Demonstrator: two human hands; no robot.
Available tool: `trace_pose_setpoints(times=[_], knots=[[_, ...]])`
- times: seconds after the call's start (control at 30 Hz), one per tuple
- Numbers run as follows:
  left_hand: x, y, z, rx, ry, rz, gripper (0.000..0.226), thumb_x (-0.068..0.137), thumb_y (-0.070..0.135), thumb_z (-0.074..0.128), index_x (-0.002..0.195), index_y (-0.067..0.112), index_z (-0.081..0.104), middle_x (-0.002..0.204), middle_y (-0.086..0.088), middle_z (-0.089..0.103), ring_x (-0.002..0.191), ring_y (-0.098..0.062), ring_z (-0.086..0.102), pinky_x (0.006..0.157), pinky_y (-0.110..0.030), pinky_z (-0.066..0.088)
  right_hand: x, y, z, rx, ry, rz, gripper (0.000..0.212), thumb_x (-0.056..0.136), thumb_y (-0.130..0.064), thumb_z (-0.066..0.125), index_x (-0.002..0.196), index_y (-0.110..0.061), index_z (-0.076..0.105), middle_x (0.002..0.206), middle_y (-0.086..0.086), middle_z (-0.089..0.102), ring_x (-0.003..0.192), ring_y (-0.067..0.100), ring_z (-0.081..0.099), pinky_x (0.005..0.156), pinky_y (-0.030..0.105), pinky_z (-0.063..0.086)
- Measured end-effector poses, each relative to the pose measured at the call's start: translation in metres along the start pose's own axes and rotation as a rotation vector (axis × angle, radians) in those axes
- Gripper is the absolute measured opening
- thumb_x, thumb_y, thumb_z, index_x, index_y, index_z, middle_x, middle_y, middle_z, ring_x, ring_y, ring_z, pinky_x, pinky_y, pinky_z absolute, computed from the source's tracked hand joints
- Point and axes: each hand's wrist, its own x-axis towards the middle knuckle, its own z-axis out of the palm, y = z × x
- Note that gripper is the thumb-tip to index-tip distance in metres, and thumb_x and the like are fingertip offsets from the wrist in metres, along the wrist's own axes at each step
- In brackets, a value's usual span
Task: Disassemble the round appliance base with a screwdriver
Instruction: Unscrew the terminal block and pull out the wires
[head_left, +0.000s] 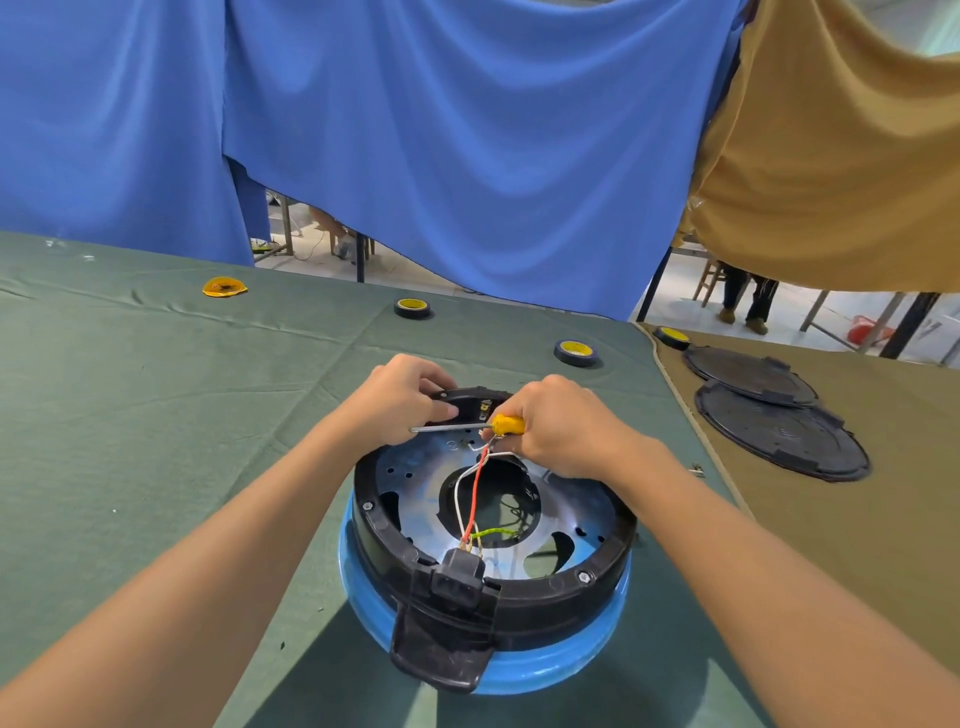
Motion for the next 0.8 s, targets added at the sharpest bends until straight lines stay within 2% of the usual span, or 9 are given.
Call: trace_pose_setpoints(times=[0.13, 0.27, 0.33, 0.4, 0.47, 0.53, 0.67, 0.73, 0.8], knots=[[-0.001, 0.000, -0.001, -0.008, -0.006, -0.016, 0.026, 0.088, 0.017, 0.070, 0.113, 0.016, 0.067, 0.107, -0.006, 0.071, 0.094, -0.021, 0.065, 0.081, -0.032, 0.053, -0.002, 0.000, 0.001, 0.021, 0.050, -0.018, 0.012, 0.085, -0.032, 0.069, 0.078, -0.022, 0.069, 0.066, -0.002, 0.055, 0.069, 0.024, 0.052, 0.057, 0.028, 0.034], [-0.002, 0.001, 0.000, -0.012, 0.012, -0.023, 0.022, 0.086, 0.016, 0.071, 0.109, 0.016, 0.068, 0.102, -0.005, 0.072, 0.094, -0.021, 0.066, 0.084, -0.034, 0.053, -0.012, 0.001, -0.011, 0.134, 0.077, -0.009, 0.008, 0.085, -0.025, 0.070, 0.086, -0.019, 0.075, 0.078, 0.005, 0.070, 0.076, 0.028, 0.061, 0.068, 0.039, 0.051], [-0.001, 0.000, 0.001, 0.004, 0.031, -0.025, 0.016, 0.087, 0.017, 0.071, 0.103, 0.018, 0.068, 0.093, 0.002, 0.071, 0.088, -0.016, 0.065, 0.074, -0.027, 0.051, -0.020, 0.002, -0.019, 0.299, 0.143, 0.009, 0.005, 0.082, -0.018, 0.073, 0.082, -0.014, 0.076, 0.072, 0.000, 0.072, 0.070, 0.020, 0.063, 0.067, 0.033, 0.051], [-0.001, 0.000, 0.001, 0.026, 0.021, -0.026, 0.012, 0.088, 0.019, 0.069, 0.100, 0.023, 0.067, 0.091, 0.005, 0.070, 0.084, -0.011, 0.064, 0.065, -0.020, 0.045, -0.029, 0.004, -0.027, 0.530, 0.253, 0.079, 0.004, 0.078, -0.012, 0.077, 0.075, -0.014, 0.075, 0.054, -0.013, 0.063, 0.053, 0.005, 0.056, 0.057, 0.015, 0.045], [-0.001, 0.001, 0.001, 0.053, 0.004, -0.022, 0.013, 0.090, 0.020, 0.067, 0.102, 0.024, 0.067, 0.096, 0.002, 0.070, 0.086, -0.013, 0.063, 0.067, -0.023, 0.043, -0.038, 0.006, -0.031, 0.740, 0.291, 0.170, 0.004, 0.076, -0.012, 0.080, 0.078, -0.011, 0.076, 0.048, -0.013, 0.056, 0.048, 0.001, 0.048, 0.054, 0.010, 0.039], [-0.002, 0.003, 0.001, 0.084, 0.007, -0.020, 0.018, 0.090, 0.021, 0.066, 0.108, 0.021, 0.068, 0.100, 0.000, 0.071, 0.092, -0.019, 0.063, 0.076, -0.028, 0.043, -0.044, 0.006, -0.031, 0.867, 0.257, 0.239, 0.009, 0.076, -0.009, 0.078, 0.084, -0.004, 0.075, 0.048, -0.011, 0.058, 0.045, 0.000, 0.049, 0.049, 0.008, 0.040], [-0.004, 0.004, 0.003, 0.154, 0.020, -0.011, 0.020, 0.093, 0.022, 0.063, 0.113, 0.018, 0.067, 0.102, -0.003, 0.068, 0.093, -0.021, 0.059, 0.078, -0.028, 0.041, -0.044, 0.004, -0.025, 0.904, 0.227, 0.309, 0.010, 0.080, -0.009, 0.076, 0.086, -0.002, 0.074, 0.047, -0.010, 0.059, 0.041, 0.000, 0.049, 0.042, 0.009, 0.037], [-0.005, 0.005, 0.004, 0.199, 0.028, -0.001, 0.020, 0.094, 0.023, 0.062, 0.113, 0.018, 0.067, 0.103, -0.004, 0.067, 0.092, -0.021, 0.057, 0.077, -0.029, 0.041, -0.043, 0.005, -0.026, 0.960, 0.269, 0.312, 0.011, 0.081, -0.009, 0.074, 0.087, 0.000, 0.072, 0.045, -0.012, 0.055, 0.038, -0.001, 0.045, 0.042, 0.006, 0.033], [-0.006, 0.006, 0.005, 0.255, 0.038, 0.011, 0.021, 0.095, 0.023, 0.060, 0.116, 0.019, 0.065, 0.108, -0.007, 0.067, 0.099, -0.025, 0.058, 0.084, -0.034, 0.047, -0.046, 0.009, -0.030, 0.945, 0.338, 0.318, 0.009, 0.081, -0.012, 0.075, 0.083, -0.003, 0.073, 0.049, -0.009, 0.059, 0.042, 0.000, 0.050, 0.045, 0.009, 0.038]])
